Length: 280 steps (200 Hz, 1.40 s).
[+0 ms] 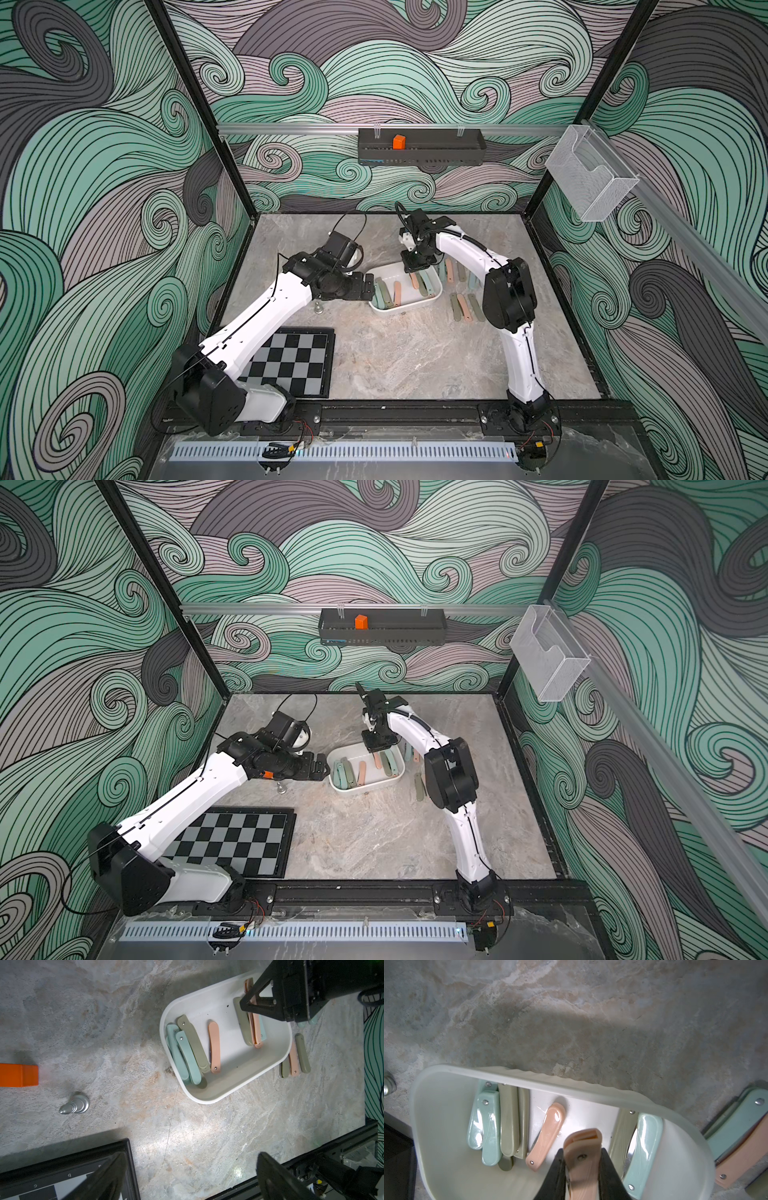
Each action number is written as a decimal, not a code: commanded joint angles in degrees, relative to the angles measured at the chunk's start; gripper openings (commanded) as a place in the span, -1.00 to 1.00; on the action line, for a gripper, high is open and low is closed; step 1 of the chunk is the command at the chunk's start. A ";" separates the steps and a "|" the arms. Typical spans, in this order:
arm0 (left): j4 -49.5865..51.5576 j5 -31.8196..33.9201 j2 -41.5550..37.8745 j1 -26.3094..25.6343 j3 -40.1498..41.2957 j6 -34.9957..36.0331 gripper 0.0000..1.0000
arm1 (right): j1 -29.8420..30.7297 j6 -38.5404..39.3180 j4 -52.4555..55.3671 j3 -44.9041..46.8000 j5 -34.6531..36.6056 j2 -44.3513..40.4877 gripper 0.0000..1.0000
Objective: Take the fruit knife out of the storage box
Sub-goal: Place the fruit knife at the center of the board.
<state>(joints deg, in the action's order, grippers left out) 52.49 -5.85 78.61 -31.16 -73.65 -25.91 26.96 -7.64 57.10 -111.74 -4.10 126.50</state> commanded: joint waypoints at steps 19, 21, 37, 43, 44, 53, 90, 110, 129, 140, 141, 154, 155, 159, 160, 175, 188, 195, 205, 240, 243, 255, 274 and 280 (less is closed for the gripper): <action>-2.41 -1.79 2.00 -1.53 -2.55 0.17 0.97 | -4.58 -0.67 1.35 4.44 -1.24 -7.99 -0.58; -2.57 -1.82 2.12 -1.67 -2.60 0.16 0.97 | -4.86 -0.70 1.28 4.76 -1.30 -8.25 -0.58; -3.22 -1.80 4.07 -3.26 -3.44 0.08 0.97 | -6.88 -0.62 0.62 8.12 -1.27 -11.10 -0.58; -3.40 -1.80 4.96 -3.96 -3.92 0.10 0.97 | -7.65 -0.47 0.29 9.50 -1.14 -12.26 -0.58; -3.42 -1.80 5.10 -4.02 -3.98 0.09 0.97 | -7.77 -0.46 0.24 9.69 -1.11 -12.47 -0.58; -3.71 -1.80 6.33 -5.01 -4.75 0.07 0.97 | -9.01 -0.23 -0.07 11.64 -0.85 -14.09 -0.58; -3.63 -2.24 11.53 -9.20 -8.99 -0.27 0.97 | -15.50 -0.45 -2.36 20.24 -1.26 -20.04 -0.58; -4.27 -2.55 13.75 -11.37 -10.39 -0.62 0.97 | -18.66 -0.29 -3.53 24.79 0.18 -22.01 -0.58; -5.04 -3.01 15.59 -12.99 -11.70 -1.00 0.97 | -21.73 -0.91 -5.03 29.51 1.02 -23.28 -0.59; -5.11 -3.12 16.49 -13.76 -12.82 -1.13 0.97 | -23.79 -1.23 -5.98 32.27 1.56 -23.72 -0.59; -5.11 -3.12 16.62 -13.84 -12.92 -1.10 0.97 | -23.97 -1.24 -6.01 32.55 1.60 -23.74 -0.59; -5.14 -3.12 17.42 -14.58 -13.86 -1.03 0.97 | -26.38 -1.57 -6.68 35.12 2.60 -24.13 -0.59; -5.08 -3.12 17.44 -14.65 -13.92 -1.01 0.97 | -26.49 -1.58 -6.75 35.33 2.65 -24.21 -0.59; -5.11 -3.12 17.56 -14.79 -13.98 -0.99 0.97 | -27.11 -1.65 -6.82 36.08 3.01 -24.32 -0.60; -5.12 -3.12 17.60 -14.85 -14.02 -0.99 0.97 | -27.26 -1.71 -6.82 36.25 3.12 -24.34 -0.60; -5.47 -3.29 17.78 -15.42 -13.70 -0.99 0.97 | -29.16 -1.77 -7.01 38.39 4.72 -24.53 -0.60; -5.98 -3.29 17.67 -15.60 -12.87 -1.06 0.97 | -30.23 -1.65 -7.09 39.76 5.79 -24.51 -0.60; -6.23 -3.29 17.39 -15.60 -12.30 -1.03 0.97 | -30.58 -1.64 -7.10 40.30 6.73 -24.39 -0.60; -6.55 -3.29 17.21 -15.73 -11.46 -1.09 0.97 | -31.00 -1.59 -7.11 41.04 7.48 -24.17 -0.60; -7.18 -3.38 16.29 -15.68 -9.52 -1.08 0.97 | -31.49 -1.47 -7.07 42.53 9.71 -22.39 -0.59; -7.18 -3.38 16.31 -15.66 -9.52 -1.00 0.97 | -31.46 -1.46 -7.09 42.52 9.66 -22.09 -0.59; -6.89 -3.38 16.31 -15.61 -9.48 -0.64 0.97 | -31.40 -1.49 -7.09 42.19 9.46 -21.42 -0.58; -6.26 -3.29 16.40 -15.62 -9.52 -0.11 0.97 | -31.43 -1.47 -7.08 41.66 9.64 -20.81 -0.55; -6.13 -3.30 16.40 -15.60 -9.54 -0.01 0.97 | -31.42 -1.50 -6.98 41.48 9.48 -20.70 -0.52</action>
<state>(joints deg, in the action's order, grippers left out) 45.82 -8.47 95.83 -46.61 -83.07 -26.55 -4.27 -8.99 50.19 -69.54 4.51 104.68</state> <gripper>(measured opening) 0.987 0.238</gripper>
